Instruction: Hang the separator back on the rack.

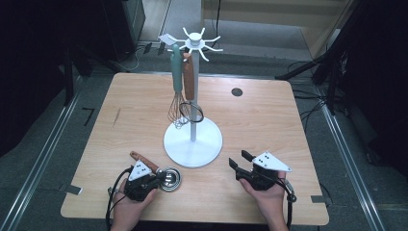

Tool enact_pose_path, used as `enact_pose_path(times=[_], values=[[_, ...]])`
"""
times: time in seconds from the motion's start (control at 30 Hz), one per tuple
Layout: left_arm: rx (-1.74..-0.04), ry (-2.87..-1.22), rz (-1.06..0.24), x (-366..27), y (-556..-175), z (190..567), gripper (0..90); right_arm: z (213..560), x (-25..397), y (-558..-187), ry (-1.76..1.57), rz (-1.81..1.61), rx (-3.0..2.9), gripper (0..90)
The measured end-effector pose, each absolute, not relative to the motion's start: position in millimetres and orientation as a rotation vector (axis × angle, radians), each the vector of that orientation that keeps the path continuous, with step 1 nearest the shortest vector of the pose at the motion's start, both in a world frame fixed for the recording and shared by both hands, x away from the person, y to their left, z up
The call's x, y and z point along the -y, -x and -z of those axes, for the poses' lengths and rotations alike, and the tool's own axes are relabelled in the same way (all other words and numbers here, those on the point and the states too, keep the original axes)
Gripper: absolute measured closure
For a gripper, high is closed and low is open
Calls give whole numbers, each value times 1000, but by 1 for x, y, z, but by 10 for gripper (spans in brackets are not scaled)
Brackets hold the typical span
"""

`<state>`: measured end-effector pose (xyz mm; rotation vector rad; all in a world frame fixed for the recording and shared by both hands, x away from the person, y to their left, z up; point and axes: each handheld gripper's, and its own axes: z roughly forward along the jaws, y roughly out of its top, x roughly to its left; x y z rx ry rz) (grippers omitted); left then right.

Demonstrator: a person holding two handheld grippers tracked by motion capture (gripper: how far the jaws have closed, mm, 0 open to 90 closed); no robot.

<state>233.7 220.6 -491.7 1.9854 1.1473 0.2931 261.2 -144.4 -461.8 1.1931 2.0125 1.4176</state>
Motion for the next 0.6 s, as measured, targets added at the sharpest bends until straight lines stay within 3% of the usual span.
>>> enact_pose_path(times=[0.6], values=[[-999,-2030,-229,-179,-219,491,891,461,122,-257,-1145,-1445,-2072,436]])
